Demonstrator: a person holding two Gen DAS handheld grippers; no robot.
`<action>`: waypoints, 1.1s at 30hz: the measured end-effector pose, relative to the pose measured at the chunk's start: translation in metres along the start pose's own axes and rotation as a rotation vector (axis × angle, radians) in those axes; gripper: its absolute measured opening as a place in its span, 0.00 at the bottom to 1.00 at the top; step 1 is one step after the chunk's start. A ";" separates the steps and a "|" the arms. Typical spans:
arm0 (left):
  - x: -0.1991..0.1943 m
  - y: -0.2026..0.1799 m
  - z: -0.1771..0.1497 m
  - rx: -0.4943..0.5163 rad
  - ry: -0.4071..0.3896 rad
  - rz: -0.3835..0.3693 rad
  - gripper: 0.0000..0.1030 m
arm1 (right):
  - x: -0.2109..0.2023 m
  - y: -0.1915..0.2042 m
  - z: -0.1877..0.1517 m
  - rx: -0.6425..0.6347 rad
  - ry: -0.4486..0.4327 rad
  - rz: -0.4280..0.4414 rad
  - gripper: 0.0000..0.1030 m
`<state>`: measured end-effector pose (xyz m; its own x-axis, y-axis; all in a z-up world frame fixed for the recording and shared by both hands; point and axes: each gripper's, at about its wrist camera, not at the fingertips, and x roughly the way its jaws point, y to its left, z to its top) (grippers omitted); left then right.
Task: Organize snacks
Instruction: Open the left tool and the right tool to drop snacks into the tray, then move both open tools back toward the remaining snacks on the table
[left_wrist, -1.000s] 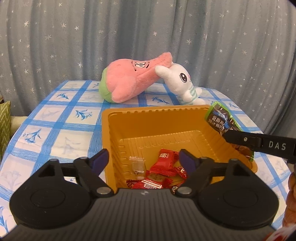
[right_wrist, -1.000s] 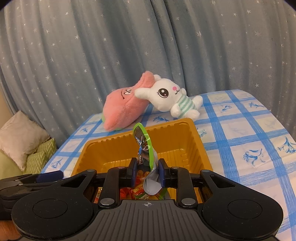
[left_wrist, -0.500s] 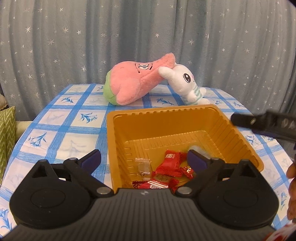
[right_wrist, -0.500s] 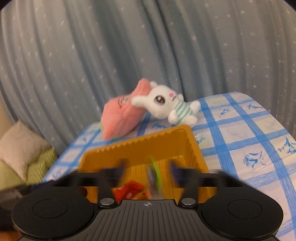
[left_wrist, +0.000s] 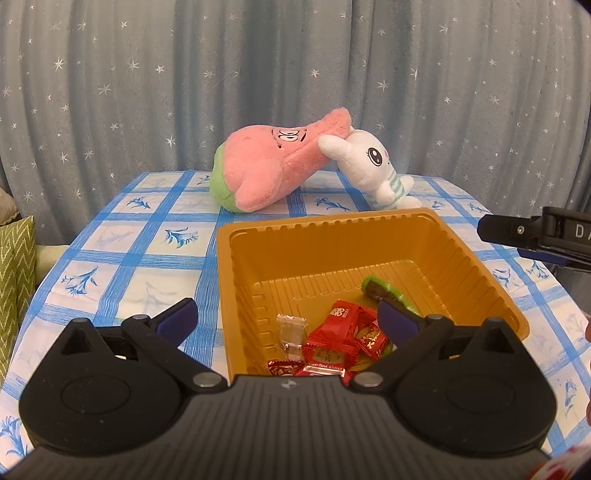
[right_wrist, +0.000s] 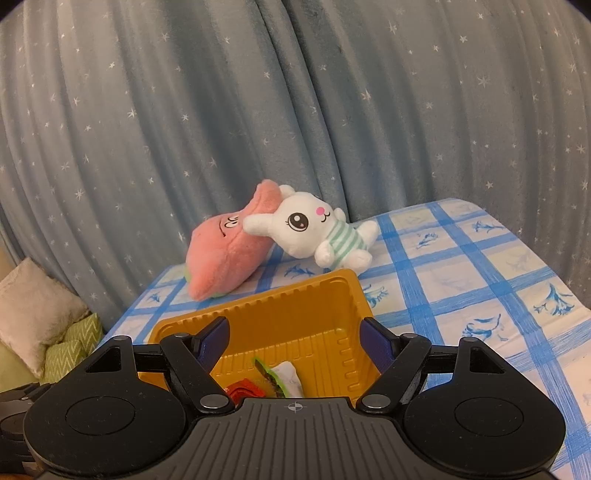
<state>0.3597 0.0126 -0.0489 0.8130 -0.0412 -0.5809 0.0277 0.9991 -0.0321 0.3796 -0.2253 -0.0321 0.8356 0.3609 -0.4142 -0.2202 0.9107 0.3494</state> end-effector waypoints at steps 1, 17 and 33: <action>-0.001 -0.001 -0.001 0.001 0.000 0.001 1.00 | -0.001 0.000 0.000 -0.003 -0.001 -0.001 0.75; -0.020 -0.004 -0.017 0.005 -0.004 -0.014 1.00 | -0.035 -0.002 -0.012 -0.010 -0.008 -0.024 0.75; -0.083 -0.023 -0.058 0.027 0.006 -0.135 1.00 | -0.109 -0.015 -0.051 -0.016 0.020 -0.077 0.75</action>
<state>0.2583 -0.0074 -0.0473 0.7971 -0.1748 -0.5780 0.1518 0.9844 -0.0884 0.2656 -0.2681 -0.0353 0.8400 0.2932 -0.4565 -0.1636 0.9391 0.3022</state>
